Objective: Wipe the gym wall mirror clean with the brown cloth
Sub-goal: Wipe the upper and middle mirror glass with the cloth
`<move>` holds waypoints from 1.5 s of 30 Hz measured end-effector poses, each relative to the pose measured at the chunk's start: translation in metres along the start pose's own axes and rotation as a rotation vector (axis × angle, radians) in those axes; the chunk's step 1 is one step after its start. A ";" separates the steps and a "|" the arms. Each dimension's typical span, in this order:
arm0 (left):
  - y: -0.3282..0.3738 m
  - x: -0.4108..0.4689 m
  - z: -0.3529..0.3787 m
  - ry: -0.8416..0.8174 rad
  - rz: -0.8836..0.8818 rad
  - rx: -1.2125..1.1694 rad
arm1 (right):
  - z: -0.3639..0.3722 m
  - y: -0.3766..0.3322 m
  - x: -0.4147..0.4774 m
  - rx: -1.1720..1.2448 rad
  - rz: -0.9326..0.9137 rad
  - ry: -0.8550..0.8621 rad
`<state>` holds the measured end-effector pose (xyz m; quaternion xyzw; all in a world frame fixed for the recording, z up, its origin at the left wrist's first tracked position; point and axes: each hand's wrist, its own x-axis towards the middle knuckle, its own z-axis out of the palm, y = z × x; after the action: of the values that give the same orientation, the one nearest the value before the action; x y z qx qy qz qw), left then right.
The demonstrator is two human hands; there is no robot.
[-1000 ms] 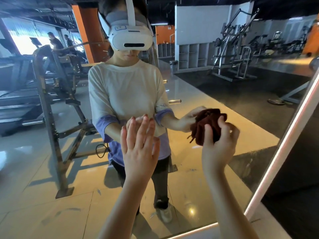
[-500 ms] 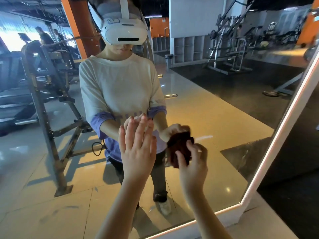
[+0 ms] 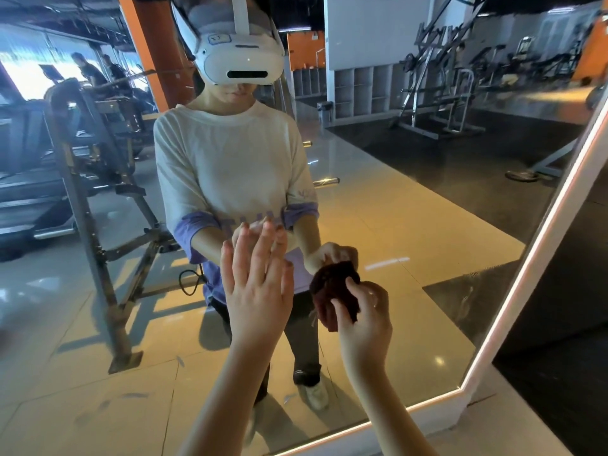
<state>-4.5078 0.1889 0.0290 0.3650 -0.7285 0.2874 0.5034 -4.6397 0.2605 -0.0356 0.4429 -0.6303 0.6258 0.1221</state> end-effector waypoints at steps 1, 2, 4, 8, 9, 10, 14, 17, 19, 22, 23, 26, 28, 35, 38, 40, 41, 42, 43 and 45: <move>0.000 -0.001 0.000 -0.005 -0.001 0.004 | -0.004 0.004 0.008 0.010 0.013 0.043; 0.000 -0.001 0.001 -0.012 -0.001 0.008 | -0.010 0.008 0.018 0.016 0.045 0.099; 0.002 -0.001 0.001 -0.023 -0.008 0.009 | -0.021 0.019 0.039 0.007 0.136 0.194; 0.014 0.000 0.006 0.005 -0.073 0.004 | -0.022 0.012 0.046 -0.053 0.066 0.131; 0.017 0.001 0.007 0.014 -0.091 0.006 | -0.020 0.008 0.043 -0.061 0.002 0.081; 0.020 0.002 0.008 0.021 -0.103 0.006 | -0.021 0.007 0.043 -0.060 -0.051 0.045; 0.036 0.017 0.009 0.007 -0.043 -0.023 | -0.044 0.021 0.085 0.073 0.034 0.158; 0.053 0.031 0.014 -0.027 -0.021 -0.022 | -0.055 0.029 0.110 0.086 0.083 0.268; 0.058 0.033 0.019 -0.021 -0.037 0.017 | -0.051 0.028 0.104 0.076 0.006 0.224; 0.055 0.030 0.026 0.003 -0.030 0.056 | -0.048 0.028 0.095 0.021 -0.175 0.116; 0.054 0.029 0.026 0.005 -0.024 0.056 | -0.050 0.028 0.100 0.001 -0.210 0.101; 0.053 0.027 0.028 0.016 -0.008 0.049 | -0.059 0.019 0.129 -0.019 -0.246 0.171; 0.052 0.027 0.029 0.022 -0.009 0.042 | -0.062 0.012 0.154 0.051 -0.166 0.277; 0.054 0.025 0.033 0.053 -0.010 -0.001 | -0.054 -0.003 0.153 -0.013 -0.430 0.167; 0.054 0.026 0.033 0.047 -0.018 -0.020 | -0.066 0.000 0.172 -0.015 -0.495 0.127; 0.054 0.026 0.032 0.046 -0.014 -0.019 | -0.072 0.002 0.182 0.002 -0.384 0.231; 0.055 0.026 0.031 0.047 -0.011 -0.018 | -0.074 0.002 0.185 0.046 -0.277 0.302; 0.055 0.027 0.031 0.049 -0.011 -0.019 | -0.073 0.001 0.186 0.100 -0.178 0.356; 0.055 0.027 0.031 0.050 -0.013 -0.018 | -0.070 0.000 0.185 0.133 -0.125 0.379; 0.057 0.029 0.030 0.041 -0.021 -0.009 | -0.061 -0.004 0.172 0.087 -0.173 0.326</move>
<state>-4.5769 0.1903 0.0431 0.3645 -0.7154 0.2863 0.5229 -4.7609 0.2458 0.1004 0.3929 -0.5340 0.7033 0.2567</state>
